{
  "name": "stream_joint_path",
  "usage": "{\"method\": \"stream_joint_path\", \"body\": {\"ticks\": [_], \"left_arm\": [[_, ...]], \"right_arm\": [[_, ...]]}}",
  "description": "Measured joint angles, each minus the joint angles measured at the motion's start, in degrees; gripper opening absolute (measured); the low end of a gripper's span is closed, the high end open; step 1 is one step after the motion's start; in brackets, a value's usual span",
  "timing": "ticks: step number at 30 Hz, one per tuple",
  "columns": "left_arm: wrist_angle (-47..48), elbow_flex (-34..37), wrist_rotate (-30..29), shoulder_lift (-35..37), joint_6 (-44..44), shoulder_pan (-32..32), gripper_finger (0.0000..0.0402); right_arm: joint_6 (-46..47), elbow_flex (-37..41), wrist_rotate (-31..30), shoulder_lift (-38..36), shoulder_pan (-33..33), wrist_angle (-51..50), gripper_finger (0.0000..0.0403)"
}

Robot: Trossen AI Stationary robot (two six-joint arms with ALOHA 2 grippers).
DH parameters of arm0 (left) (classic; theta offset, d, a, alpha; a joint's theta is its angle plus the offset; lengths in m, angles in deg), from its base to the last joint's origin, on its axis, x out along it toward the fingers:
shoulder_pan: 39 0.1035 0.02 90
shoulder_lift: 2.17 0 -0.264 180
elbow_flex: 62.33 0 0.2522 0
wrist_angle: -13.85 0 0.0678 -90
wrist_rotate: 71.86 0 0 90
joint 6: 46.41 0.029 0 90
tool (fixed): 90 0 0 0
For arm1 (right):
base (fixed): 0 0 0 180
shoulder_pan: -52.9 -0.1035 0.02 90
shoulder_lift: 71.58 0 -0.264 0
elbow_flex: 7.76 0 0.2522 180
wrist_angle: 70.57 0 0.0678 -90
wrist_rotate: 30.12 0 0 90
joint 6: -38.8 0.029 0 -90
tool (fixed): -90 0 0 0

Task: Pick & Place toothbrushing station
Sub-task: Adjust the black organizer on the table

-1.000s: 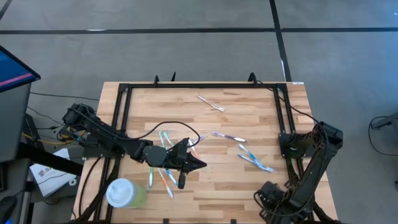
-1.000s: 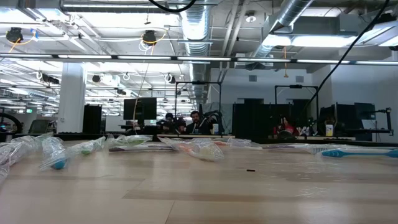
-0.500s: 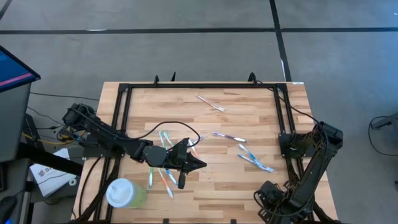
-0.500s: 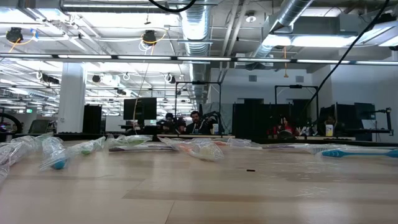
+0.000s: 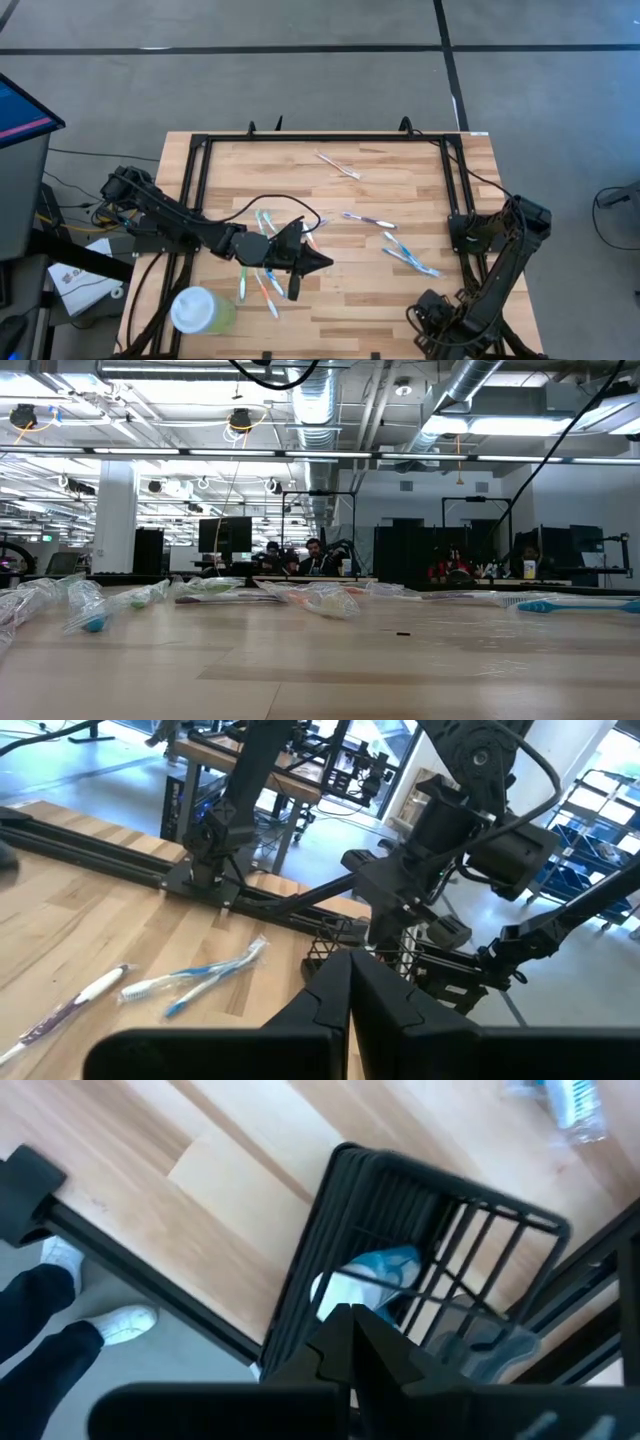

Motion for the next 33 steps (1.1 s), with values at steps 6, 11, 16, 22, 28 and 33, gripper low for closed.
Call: {"method": "stream_joint_path", "body": {"ticks": [6,11,16,22,28,33], "left_arm": [[0.0,0.0,0.0,0.0,0.0,0.0,0.0001],[0.0,0.0,0.0,0.0,0.0,0.0,0.0001],[0.0,0.0,0.0,0.0,0.0,0.4,0.0001],[0.0,0.0,0.0,0.0,0.3,0.4,0.0001],[0.0,0.0,0.0,0.0,0.4,0.4,0.0001],[0.0,0.0,0.0,0.0,0.4,0.4,0.0001]], "right_arm": [[0.0,0.0,0.0,0.0,-0.1,1.7,0.0000],[0.4,0.0,-0.4,0.0,0.0,1.4,0.0000],[-0.3,0.0,-0.2,0.4,0.1,1.3,0.0000],[-0.5,0.0,-0.2,0.4,0.1,1.0,0.0000],[-0.5,0.0,-0.2,0.4,0.1,0.4,0.0000],[-0.5,0.0,-0.2,0.4,0.1,0.4,0.0000]]}}
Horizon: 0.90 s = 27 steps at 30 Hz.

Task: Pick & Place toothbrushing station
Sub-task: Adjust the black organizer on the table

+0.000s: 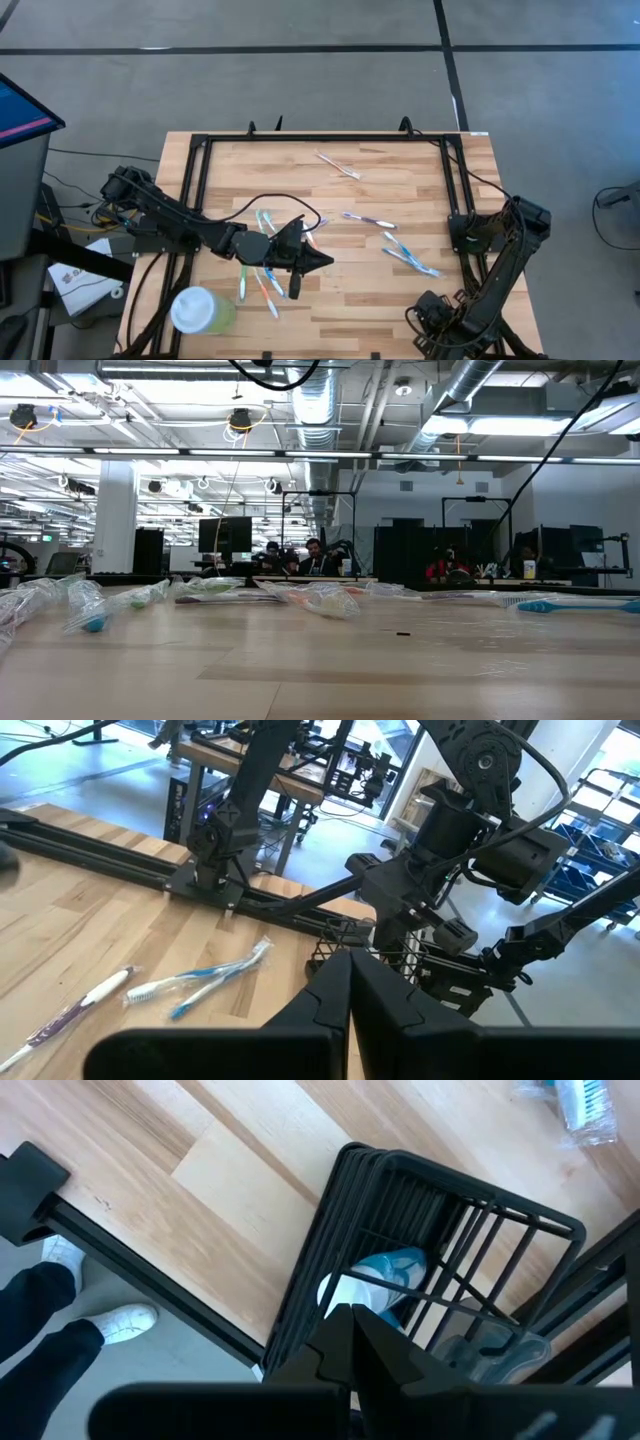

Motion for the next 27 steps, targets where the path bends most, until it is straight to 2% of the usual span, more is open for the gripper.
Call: {"method": "stream_joint_path", "body": {"ticks": [27], "left_arm": [[0.0,0.0,-0.1,0.0,0.0,0.1,0.0001]], "right_arm": [[2.6,-0.5,-0.7,-0.3,-0.5,-1.6,0.0000]]}}
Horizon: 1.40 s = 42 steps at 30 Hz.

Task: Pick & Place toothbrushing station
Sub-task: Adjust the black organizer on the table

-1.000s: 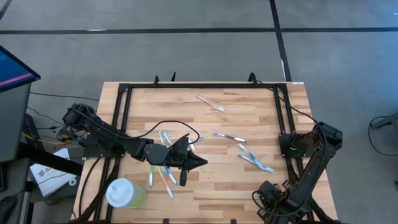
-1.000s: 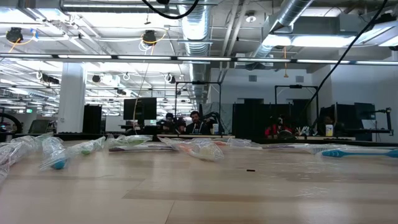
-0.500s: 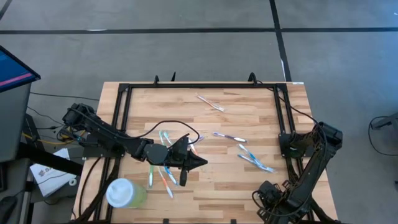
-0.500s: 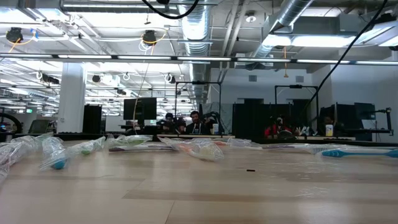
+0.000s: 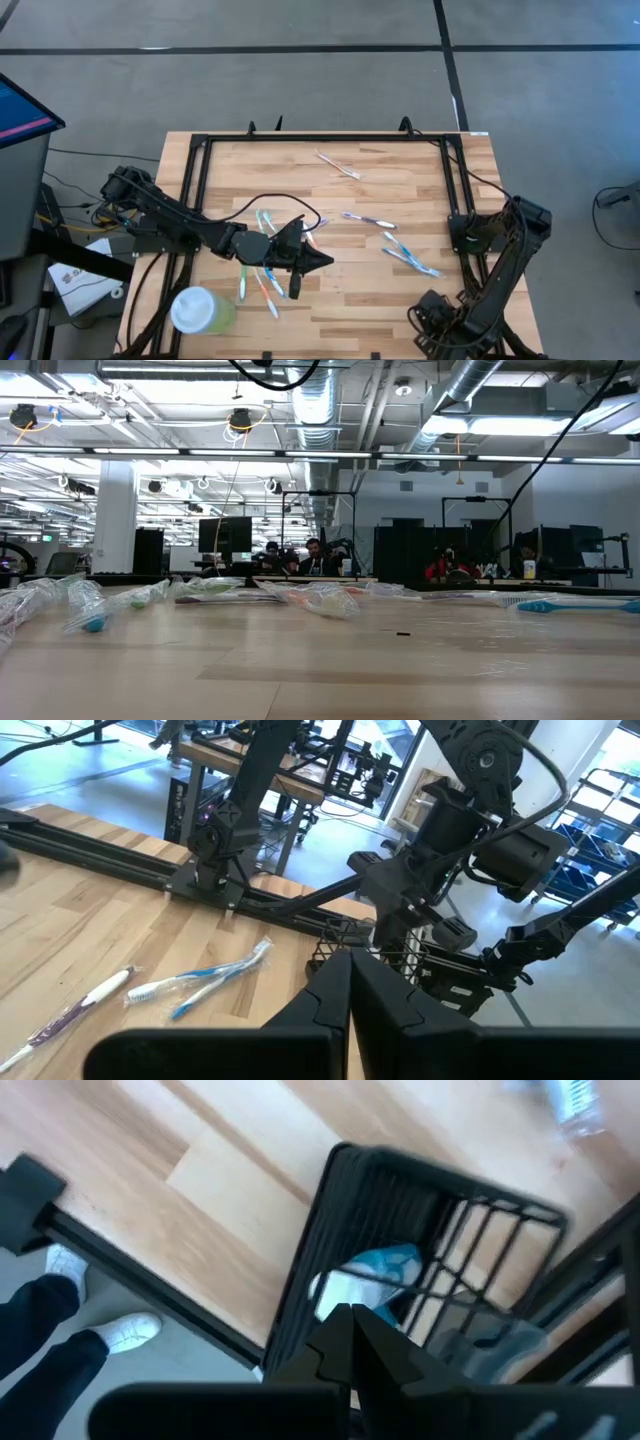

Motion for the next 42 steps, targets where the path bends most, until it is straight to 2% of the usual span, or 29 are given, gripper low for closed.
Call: {"method": "stream_joint_path", "body": {"ticks": [6,13,21,25,31,42], "left_arm": [[0.3,0.0,0.0,0.0,-6.0,1.2,0.0001],[0.3,0.0,-0.1,0.0,-6.2,2.1,0.0001],[0.7,0.0,-0.1,0.0,-7.5,2.9,0.0001],[4.1,0.0,0.8,0.0,-8.0,3.9,0.0001],[13.1,0.0,4.2,0.0,-8.0,6.6,0.0001],[18.0,0.0,19.0,0.0,-2.5,13.8,0.0001]], "right_arm": [[-1.3,-4.9,-2.9,-0.1,0.7,-6.7,0.0000],[-7.2,-11.3,-8.0,-0.2,3.4,-11.0,0.0000],[-19.7,-15.2,-10.9,-0.2,8.4,-11.8,0.0000],[-25.7,-15.5,-11.0,-0.7,11.8,-11.7,0.0000],[-31.7,-15.5,-11.8,-1.5,18.2,-11.9,0.0000],[-44.0,-15.5,-12.2,-2.8,31.7,-9.3,0.0000]]}}
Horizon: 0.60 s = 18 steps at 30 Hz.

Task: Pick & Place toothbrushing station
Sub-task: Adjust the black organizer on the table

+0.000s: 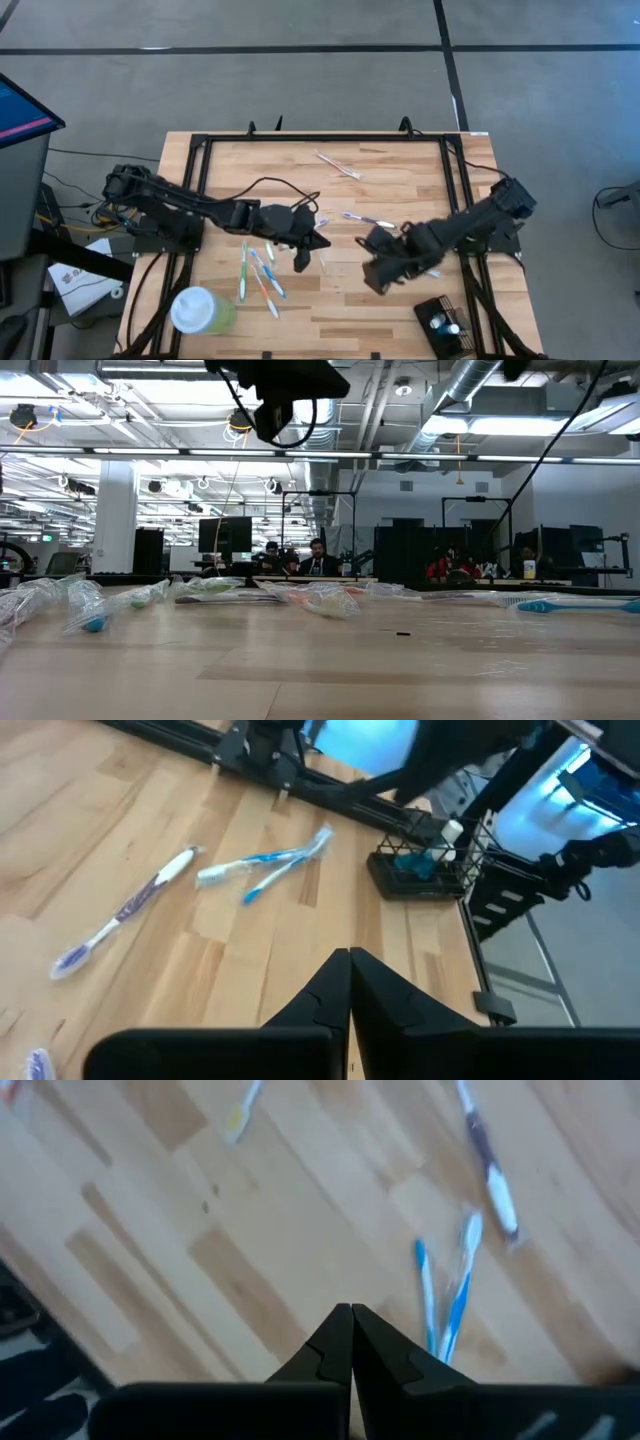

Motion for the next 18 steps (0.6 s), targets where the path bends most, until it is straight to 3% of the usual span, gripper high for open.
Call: {"method": "stream_joint_path", "body": {"ticks": [9,18], "left_arm": [[5.0,0.0,8.0,0.0,4.3,3.7,0.0001],[10.0,0.0,8.4,0.0,6.2,4.0,0.0001]], "right_arm": [[-10.4,1.5,5.6,-0.2,5.0,5.9,0.0000],[-14.0,12.2,17.1,-0.2,3.1,10.2,0.0000]]}}
